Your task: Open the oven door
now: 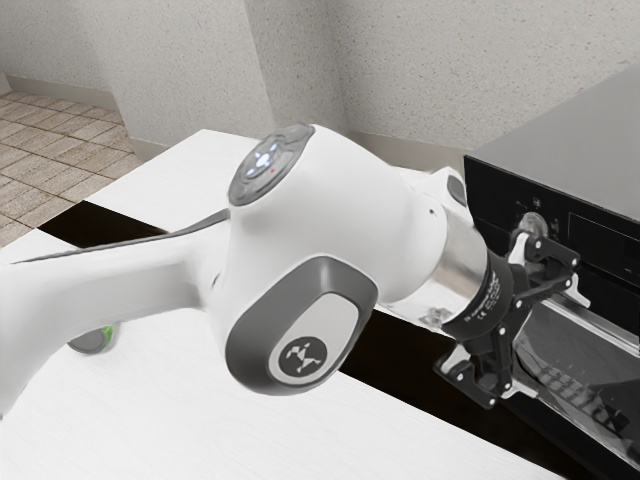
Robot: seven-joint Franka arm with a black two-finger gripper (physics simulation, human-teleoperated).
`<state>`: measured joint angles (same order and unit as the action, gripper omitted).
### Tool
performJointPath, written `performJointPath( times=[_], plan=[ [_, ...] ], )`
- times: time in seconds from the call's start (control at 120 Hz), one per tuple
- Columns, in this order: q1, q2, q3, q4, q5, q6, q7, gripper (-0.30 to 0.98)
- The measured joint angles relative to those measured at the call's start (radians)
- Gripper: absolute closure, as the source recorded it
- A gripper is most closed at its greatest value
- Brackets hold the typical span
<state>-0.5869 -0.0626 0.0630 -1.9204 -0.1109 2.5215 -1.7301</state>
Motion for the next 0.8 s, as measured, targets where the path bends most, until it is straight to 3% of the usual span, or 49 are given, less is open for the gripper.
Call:
performJointPath(
  times=[0.117,0.183,0.317,0.383,0.433,0.483,0.558,0.608,0.667,0.8],
  plan=[
    [0.020,-0.050,-0.009,-0.065,-0.003,0.000,-0.013,0.00],
    [0.086,-0.126,-0.058,-0.148,-0.003,0.001,-0.019,0.00],
    [0.355,-0.406,-0.305,-0.381,-0.012,0.007,-0.033,0.01],
    [0.530,-0.578,-0.476,-0.462,-0.054,0.007,-0.037,0.01],
    [0.598,-0.643,-0.540,-0.482,-0.084,-0.003,-0.030,0.01],
    [0.672,-0.611,-0.490,-0.366,-0.089,-0.078,0.028,0.01],
    [0.835,-0.427,-0.417,0.030,-0.002,-0.322,0.152,0.01],
    [0.891,-0.337,-0.346,0.190,0.032,-0.488,0.212,0.00],
    [0.911,-0.295,-0.296,0.247,0.048,-0.637,0.261,0.00],
    [0.892,-0.294,-0.274,0.186,0.068,-0.849,0.357,0.00]
  ],
)
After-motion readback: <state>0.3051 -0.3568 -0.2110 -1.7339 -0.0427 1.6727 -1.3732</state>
